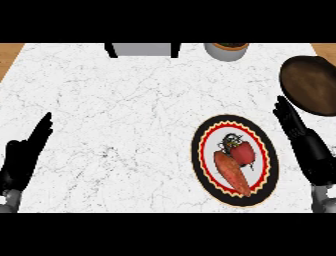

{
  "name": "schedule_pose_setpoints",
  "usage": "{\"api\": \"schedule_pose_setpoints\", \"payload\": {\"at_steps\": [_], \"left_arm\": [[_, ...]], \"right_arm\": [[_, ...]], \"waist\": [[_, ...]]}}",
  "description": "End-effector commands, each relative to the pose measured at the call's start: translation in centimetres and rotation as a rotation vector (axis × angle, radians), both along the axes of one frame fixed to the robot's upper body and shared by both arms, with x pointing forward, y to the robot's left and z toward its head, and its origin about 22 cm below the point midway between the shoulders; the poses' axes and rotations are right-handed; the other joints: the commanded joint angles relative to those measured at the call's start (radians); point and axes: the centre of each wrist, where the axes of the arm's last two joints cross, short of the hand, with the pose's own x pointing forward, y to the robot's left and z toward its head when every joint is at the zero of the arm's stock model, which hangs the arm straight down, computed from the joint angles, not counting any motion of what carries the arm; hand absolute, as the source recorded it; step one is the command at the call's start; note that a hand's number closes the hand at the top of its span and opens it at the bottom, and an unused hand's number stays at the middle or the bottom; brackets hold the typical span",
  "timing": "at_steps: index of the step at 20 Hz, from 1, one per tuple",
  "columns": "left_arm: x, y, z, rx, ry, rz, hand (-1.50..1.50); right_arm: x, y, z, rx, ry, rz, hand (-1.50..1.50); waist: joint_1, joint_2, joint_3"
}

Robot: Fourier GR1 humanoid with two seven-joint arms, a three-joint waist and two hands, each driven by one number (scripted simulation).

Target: Pick the sweet potato from the plate and place it in the pan

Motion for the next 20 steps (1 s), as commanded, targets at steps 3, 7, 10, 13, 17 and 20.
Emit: {"api": "schedule_pose_setpoints", "payload": {"at_steps": [3, 7, 10, 13, 17, 20], "left_arm": [[2.9, -3.4, 3.9, -0.04, -0.14, -0.157, 0.0], [3.2, -6.6, 4.5, -0.074, -0.18, -0.279, 0.0], [4.0, -8.6, 4.7, -0.106, -0.151, -0.302, 0.0], [3.0, -8.4, 4.6, -0.121, -0.163, -0.298, 0.0], [3.1, -7.1, 6.0, -0.126, -0.158, -0.276, 0.0], [3.1, -7.9, 5.3, -0.116, -0.159, -0.27, 0.0]], "right_arm": [[4.6, 1.0, -0.1, -0.075, 0.194, 0.134, -1.5], [4.8, -3.3, 2.3, -0.717, 0.243, 0.193, -1.5], [5.8, -0.3, -3.7, -0.616, 0.248, 0.163, 1.5], [5.1, -2.0, -6.7, -0.482, 0.222, 0.132, -1.5], [4.7, -2.0, -6.4, -0.54, 0.305, 0.296, -1.5], [7.2, 0.4, -3.9, -0.762, 0.37, 0.359, -1.5]], "waist": [[0.048, 0.036, 0.018], [0.081, 0.039, -0.007], [0.049, 0.041, 0.02], [0.026, 0.029, 0.018], [0.013, 0.024, 0.017], [0.021, 0.025, 0.016]]}}
